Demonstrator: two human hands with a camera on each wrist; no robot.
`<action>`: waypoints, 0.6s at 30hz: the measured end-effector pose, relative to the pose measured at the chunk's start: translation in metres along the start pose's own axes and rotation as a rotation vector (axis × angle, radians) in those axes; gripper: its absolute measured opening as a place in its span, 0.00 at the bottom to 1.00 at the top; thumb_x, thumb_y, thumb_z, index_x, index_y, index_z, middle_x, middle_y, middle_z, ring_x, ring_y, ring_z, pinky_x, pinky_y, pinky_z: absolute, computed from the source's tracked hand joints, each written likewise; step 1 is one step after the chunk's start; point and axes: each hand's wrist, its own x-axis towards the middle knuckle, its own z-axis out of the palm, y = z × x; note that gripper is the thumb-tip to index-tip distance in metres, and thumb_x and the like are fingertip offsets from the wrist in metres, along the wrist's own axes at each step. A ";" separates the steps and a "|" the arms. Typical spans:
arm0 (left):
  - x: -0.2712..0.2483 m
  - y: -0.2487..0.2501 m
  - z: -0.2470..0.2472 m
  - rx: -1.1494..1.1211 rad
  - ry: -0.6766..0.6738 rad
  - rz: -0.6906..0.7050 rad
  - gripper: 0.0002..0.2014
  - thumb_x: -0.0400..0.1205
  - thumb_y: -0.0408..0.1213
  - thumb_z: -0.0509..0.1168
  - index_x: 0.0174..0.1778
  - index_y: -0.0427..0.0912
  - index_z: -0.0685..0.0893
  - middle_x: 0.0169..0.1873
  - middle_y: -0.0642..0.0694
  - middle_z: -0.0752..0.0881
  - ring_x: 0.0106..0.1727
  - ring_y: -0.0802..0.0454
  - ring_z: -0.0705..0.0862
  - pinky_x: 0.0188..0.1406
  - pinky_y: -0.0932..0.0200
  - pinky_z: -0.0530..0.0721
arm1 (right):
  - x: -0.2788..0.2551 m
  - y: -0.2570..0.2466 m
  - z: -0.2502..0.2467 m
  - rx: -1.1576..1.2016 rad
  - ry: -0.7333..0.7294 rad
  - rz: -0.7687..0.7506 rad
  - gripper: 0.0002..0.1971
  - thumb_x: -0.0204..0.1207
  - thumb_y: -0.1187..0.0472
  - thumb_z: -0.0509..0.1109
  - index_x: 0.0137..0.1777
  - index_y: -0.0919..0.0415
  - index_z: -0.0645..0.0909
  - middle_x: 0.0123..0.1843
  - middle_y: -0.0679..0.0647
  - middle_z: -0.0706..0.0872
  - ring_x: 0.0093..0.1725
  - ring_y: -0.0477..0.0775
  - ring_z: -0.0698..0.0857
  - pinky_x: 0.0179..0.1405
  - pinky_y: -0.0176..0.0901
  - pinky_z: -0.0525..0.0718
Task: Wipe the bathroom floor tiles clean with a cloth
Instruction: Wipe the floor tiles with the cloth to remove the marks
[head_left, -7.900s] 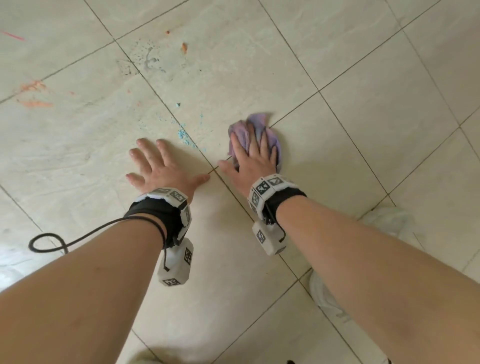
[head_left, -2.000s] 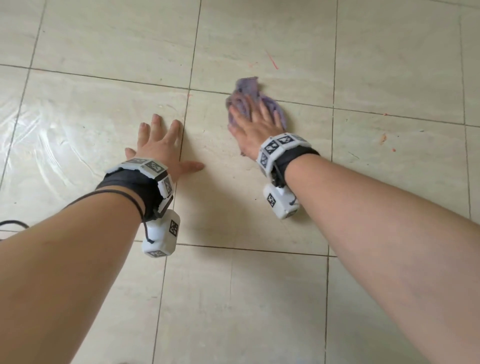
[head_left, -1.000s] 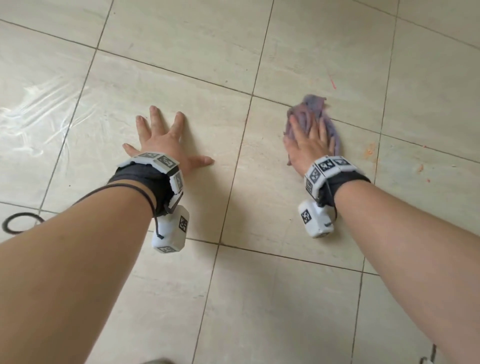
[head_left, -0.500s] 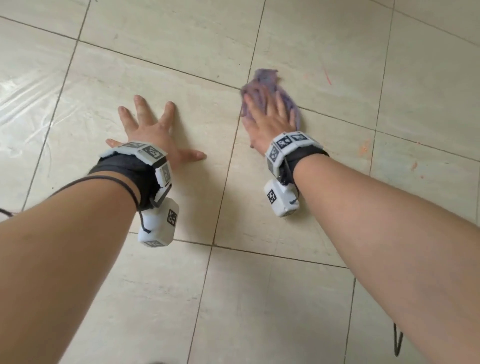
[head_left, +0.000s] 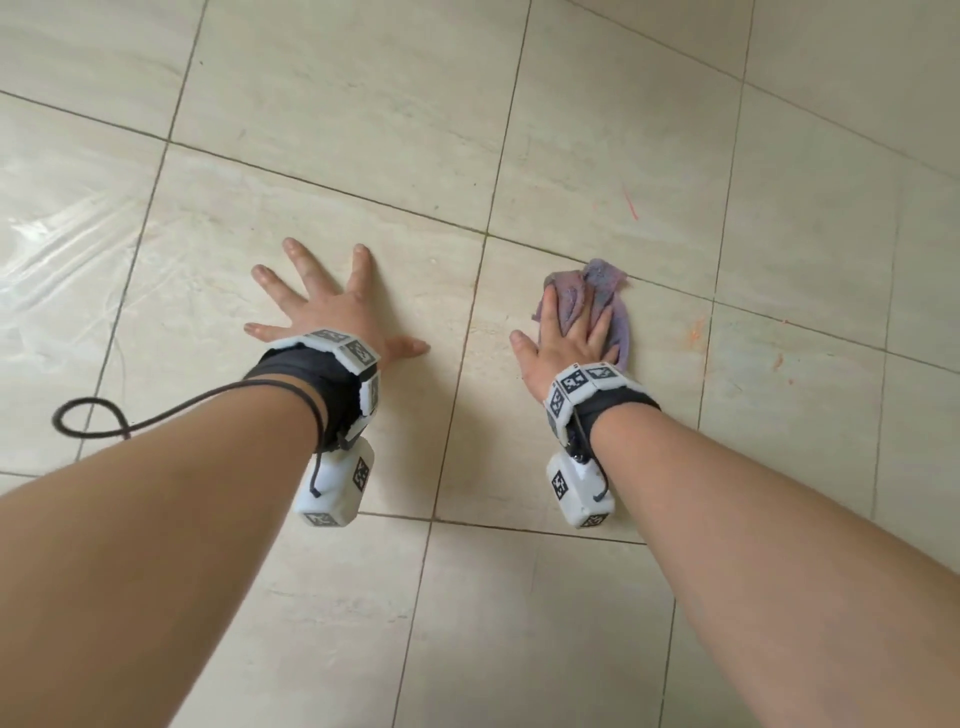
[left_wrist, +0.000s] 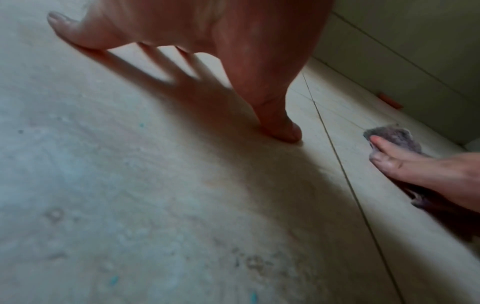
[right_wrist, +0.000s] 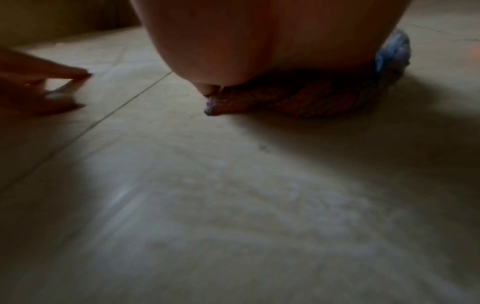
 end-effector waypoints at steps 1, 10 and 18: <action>0.000 -0.001 -0.001 -0.001 -0.004 0.005 0.61 0.63 0.72 0.74 0.82 0.65 0.39 0.81 0.38 0.27 0.81 0.23 0.32 0.68 0.11 0.53 | -0.005 -0.005 0.003 -0.012 -0.018 -0.045 0.36 0.84 0.35 0.46 0.84 0.40 0.32 0.85 0.55 0.28 0.83 0.65 0.28 0.81 0.70 0.39; 0.010 -0.005 -0.014 0.056 -0.025 0.033 0.59 0.64 0.73 0.72 0.82 0.72 0.38 0.82 0.48 0.25 0.81 0.27 0.30 0.73 0.16 0.50 | 0.013 -0.072 -0.011 -0.155 0.000 -0.574 0.29 0.85 0.38 0.48 0.84 0.32 0.42 0.86 0.42 0.31 0.83 0.57 0.28 0.80 0.68 0.32; 0.022 -0.009 -0.024 0.001 -0.018 -0.014 0.66 0.59 0.71 0.77 0.82 0.69 0.35 0.82 0.55 0.27 0.83 0.36 0.27 0.73 0.16 0.48 | 0.086 -0.139 -0.064 -0.200 0.069 -0.692 0.27 0.86 0.38 0.45 0.84 0.34 0.46 0.87 0.42 0.36 0.85 0.53 0.32 0.81 0.65 0.33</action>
